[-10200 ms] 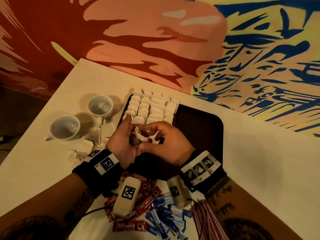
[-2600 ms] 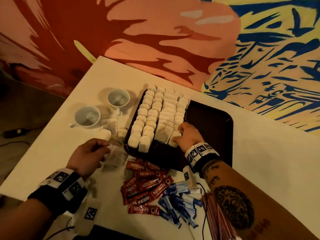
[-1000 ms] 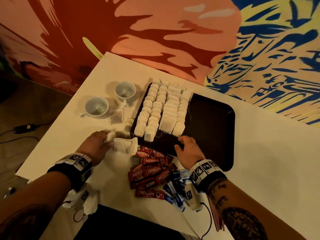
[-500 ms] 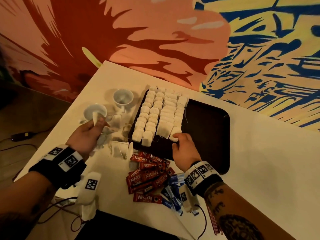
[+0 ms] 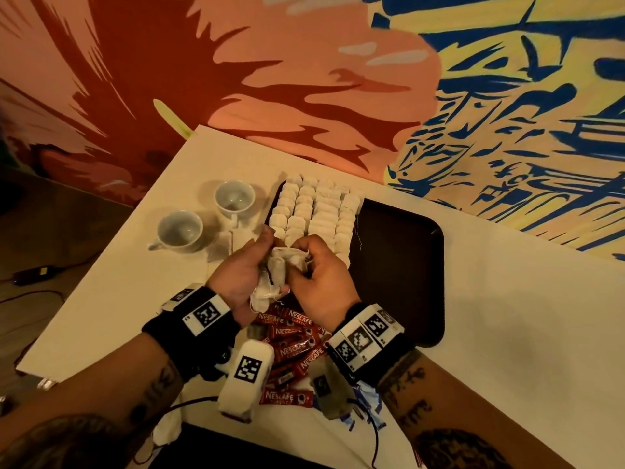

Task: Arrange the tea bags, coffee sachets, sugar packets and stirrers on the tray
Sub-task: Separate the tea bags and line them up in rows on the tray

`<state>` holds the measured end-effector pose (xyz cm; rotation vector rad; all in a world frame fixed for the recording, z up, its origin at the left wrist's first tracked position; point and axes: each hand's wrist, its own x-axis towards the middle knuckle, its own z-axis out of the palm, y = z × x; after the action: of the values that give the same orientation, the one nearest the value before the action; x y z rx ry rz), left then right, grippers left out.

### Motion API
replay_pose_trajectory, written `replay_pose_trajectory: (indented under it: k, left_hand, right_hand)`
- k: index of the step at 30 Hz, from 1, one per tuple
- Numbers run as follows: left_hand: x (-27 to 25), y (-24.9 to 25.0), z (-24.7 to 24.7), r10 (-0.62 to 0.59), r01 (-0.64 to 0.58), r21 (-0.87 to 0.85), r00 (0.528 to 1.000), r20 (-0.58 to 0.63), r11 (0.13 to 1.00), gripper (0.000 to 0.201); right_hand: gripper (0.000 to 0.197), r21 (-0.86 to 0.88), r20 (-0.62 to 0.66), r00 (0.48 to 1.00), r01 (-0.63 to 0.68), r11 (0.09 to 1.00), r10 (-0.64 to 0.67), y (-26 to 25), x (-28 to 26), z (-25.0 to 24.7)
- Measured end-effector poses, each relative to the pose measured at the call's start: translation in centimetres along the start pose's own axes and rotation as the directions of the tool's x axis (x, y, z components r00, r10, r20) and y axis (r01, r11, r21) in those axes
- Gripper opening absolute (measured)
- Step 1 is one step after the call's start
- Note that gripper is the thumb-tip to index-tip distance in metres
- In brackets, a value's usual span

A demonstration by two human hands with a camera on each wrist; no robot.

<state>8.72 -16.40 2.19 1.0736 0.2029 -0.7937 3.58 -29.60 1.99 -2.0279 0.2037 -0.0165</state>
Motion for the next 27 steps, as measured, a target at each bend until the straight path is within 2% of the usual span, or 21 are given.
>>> replay_pose_trajectory:
  k: [3,5,8,11,12,15,17,19,22,25,27]
  left_hand:
    - [0.6,-0.8,0.2,-0.036,0.041,0.115,0.999,-0.040,0.993,0.047]
    - [0.7,-1.0,0.2,-0.035,0.050,0.178,0.996,-0.083,0.983,0.060]
    - [0.8,-0.8,0.3,-0.075,0.084,0.107,0.993,-0.088,0.991,0.054]
    - [1.2,-1.1,-0.1,-0.108,0.113,0.177,0.993,-0.041,0.978,0.061]
    - [1.3,-1.3,-0.1,-0.100,0.105,0.210,0.994,-0.034,0.972,0.063]
    - [1.1,-1.4,0.3,-0.004,0.030,0.241,0.994,-0.109,0.970,0.048]
    - [1.2,-1.8,0.3,0.041,0.003,0.313,0.990,-0.134,0.950,0.052]
    - [1.1,-2.0,0.3,0.109,-0.054,0.372,0.986,-0.128,0.927,0.046]
    - [1.2,-2.3,0.2,0.169,-0.103,0.490,0.981,-0.092,0.866,0.029]
    - [1.1,-2.4,0.3,0.131,-0.145,0.659,0.989,0.071,0.738,0.015]
    - [1.2,-2.3,0.5,0.117,-0.157,0.739,0.987,0.106,0.655,0.017]
  right_hand:
    - [0.016,-0.099,0.018,1.000,0.008,0.995,-0.006,0.2,-0.4,-0.4]
    - [0.014,-0.111,0.032,0.999,0.006,0.994,-0.002,0.2,-0.5,-0.5]
    - [0.009,-0.036,0.053,0.999,-0.007,0.999,0.009,0.5,-0.6,-1.1]
    - [0.018,0.058,0.078,0.992,-0.102,0.993,0.097,0.6,-0.6,-2.0]
    - [0.019,0.090,0.071,0.990,-0.132,0.987,0.126,0.6,-0.5,-2.3]
    - [0.016,0.204,0.007,0.984,-0.173,0.964,0.175,0.4,-0.1,-3.4]
    - [0.011,0.226,-0.017,0.977,-0.205,0.952,0.215,0.8,0.2,-4.3]
    - [0.010,0.163,0.024,0.970,-0.241,0.957,0.241,1.5,0.3,-5.2]
    - [0.009,-0.041,0.196,0.958,-0.208,0.977,0.212,2.0,0.1,-6.4]
    - [0.013,-0.233,0.309,0.937,-0.093,0.968,0.165,2.1,0.2,-7.1]
    - [0.013,-0.253,0.297,0.943,-0.074,0.965,0.150,2.3,0.1,-7.1]
